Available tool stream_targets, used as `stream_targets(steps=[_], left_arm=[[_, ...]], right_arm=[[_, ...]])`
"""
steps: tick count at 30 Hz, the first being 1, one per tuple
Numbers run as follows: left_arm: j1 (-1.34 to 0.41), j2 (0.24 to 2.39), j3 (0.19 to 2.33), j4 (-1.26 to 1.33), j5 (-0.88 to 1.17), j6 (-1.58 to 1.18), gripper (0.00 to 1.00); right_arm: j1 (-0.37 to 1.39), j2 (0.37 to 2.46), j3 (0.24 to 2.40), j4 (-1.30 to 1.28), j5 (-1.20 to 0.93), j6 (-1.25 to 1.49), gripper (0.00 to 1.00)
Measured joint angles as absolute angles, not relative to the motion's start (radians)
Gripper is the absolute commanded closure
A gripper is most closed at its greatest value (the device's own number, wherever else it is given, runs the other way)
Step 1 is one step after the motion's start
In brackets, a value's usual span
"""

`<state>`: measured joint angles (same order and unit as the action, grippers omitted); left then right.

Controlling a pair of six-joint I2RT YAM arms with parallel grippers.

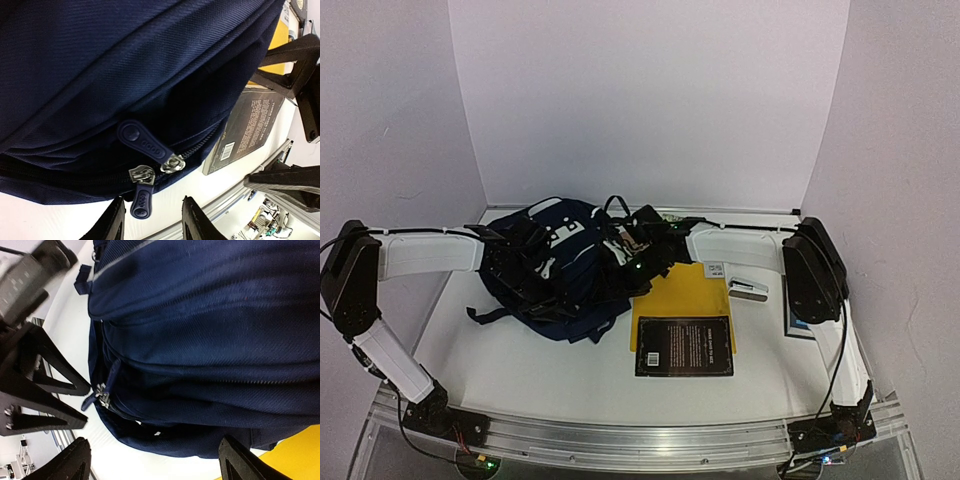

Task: Pack the student bag
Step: Adjust the student bag at the center of the board, then unzip the student bag at the center of the board.

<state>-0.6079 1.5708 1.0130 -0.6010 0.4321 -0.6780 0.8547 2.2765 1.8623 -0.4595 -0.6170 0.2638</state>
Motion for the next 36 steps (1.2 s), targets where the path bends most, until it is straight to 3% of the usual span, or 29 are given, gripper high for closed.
stream_targets(steps=[7,13,31,33,36], left_arm=[[-0.618,1.632,1.061,-0.623,0.388,-0.658,0.79],[-0.633,1.679,1.111,-0.660,0.353,-0.640,0.99],[-0.639,1.602,1.124,-0.677,0.347,-0.636,1.00],[-0.639,1.600,1.120,-0.672,0.351,-0.636,1.00],[-0.639,1.586,1.105,-0.669,0.361,-0.636,1.00]], right_arm=[[0.856,2.276,1.843,-0.460,-0.599,0.264,0.12],[0.856,2.276,1.820,-0.456,-0.564,0.262,0.07],[0.858,2.301,1.809,-0.426,-0.622,0.378,0.02],[0.858,2.316,1.812,-0.414,-0.640,0.396,0.13],[0.858,2.330,1.813,-0.404,-0.670,0.419,0.46]])
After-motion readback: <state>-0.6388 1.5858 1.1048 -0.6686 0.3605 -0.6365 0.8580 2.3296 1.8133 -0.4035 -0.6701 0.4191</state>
